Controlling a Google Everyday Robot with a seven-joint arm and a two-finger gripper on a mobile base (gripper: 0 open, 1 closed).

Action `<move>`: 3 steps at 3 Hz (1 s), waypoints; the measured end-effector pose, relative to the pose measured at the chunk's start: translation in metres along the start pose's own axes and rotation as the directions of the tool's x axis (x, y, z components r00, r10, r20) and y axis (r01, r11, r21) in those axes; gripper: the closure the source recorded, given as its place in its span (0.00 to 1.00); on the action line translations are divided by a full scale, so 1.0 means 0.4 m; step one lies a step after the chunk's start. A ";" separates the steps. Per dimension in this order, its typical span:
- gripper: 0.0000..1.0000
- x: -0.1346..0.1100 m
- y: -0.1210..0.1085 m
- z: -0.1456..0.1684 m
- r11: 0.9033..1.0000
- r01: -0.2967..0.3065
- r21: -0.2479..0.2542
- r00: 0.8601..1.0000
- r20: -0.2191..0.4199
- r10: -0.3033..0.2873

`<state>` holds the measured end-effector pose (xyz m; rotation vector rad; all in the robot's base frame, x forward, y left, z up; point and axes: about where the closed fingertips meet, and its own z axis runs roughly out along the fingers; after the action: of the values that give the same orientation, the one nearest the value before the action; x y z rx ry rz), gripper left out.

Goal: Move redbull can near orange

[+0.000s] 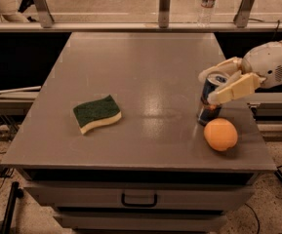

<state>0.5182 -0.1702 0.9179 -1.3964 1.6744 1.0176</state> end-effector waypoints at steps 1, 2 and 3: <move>0.00 -0.002 -0.003 0.004 1.000 0.001 0.001 1.000 0.001 -0.001; 0.00 -0.008 -0.005 0.007 1.000 0.006 -0.010 0.999 -0.037 -0.007; 0.00 -0.019 -0.009 -0.013 0.999 0.043 0.007 0.993 -0.110 -0.042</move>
Offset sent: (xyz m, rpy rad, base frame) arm -0.0008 0.0006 0.0045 -0.0983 0.0116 0.0472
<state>0.5226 -0.1721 0.9265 -1.4994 1.7189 0.9227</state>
